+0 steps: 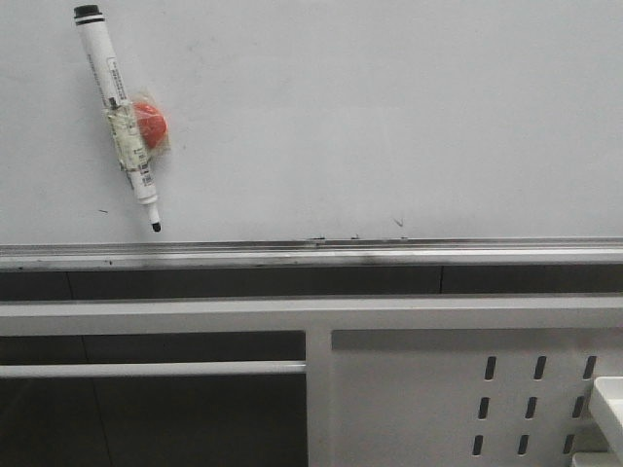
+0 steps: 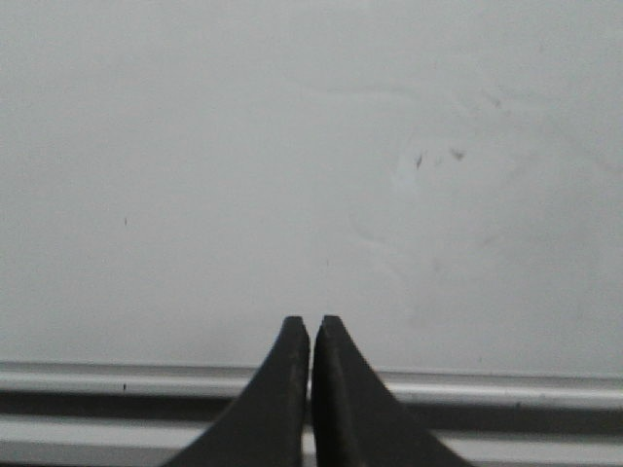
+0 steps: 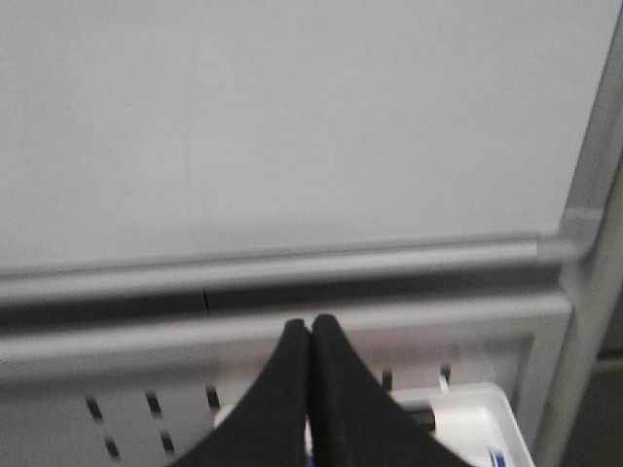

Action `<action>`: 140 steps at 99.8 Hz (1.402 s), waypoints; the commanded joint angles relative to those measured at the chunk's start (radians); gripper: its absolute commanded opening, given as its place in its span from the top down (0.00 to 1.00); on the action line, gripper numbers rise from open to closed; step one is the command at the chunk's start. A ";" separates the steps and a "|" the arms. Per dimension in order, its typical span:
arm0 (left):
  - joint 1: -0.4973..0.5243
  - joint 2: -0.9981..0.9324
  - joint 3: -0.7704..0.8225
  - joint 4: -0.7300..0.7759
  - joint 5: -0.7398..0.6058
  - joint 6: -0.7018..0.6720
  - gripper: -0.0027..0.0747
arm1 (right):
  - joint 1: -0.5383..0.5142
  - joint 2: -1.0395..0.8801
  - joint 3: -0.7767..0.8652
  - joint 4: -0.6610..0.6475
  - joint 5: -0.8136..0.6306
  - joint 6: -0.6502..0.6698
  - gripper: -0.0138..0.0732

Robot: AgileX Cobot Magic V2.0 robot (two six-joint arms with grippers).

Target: Write number 1 on whiteboard

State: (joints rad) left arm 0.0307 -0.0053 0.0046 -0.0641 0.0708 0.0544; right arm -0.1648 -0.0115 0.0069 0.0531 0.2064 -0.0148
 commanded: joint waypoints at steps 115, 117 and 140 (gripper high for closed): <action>-0.022 0.489 -0.258 -0.202 -0.220 -0.015 0.97 | 0.056 0.437 -0.358 0.116 -0.041 0.077 0.92; -0.040 0.489 -0.259 -0.200 -0.212 -0.015 0.94 | 0.056 0.439 -0.360 0.116 -0.036 0.077 0.92; -0.263 0.489 -0.259 -0.127 -0.272 -0.011 0.62 | 0.113 0.439 -0.356 0.116 0.071 0.015 0.92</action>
State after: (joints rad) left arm -0.1525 0.4724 -0.2140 -0.2172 -0.0864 0.0465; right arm -0.0725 0.4143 -0.3173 0.1668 0.3087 0.0235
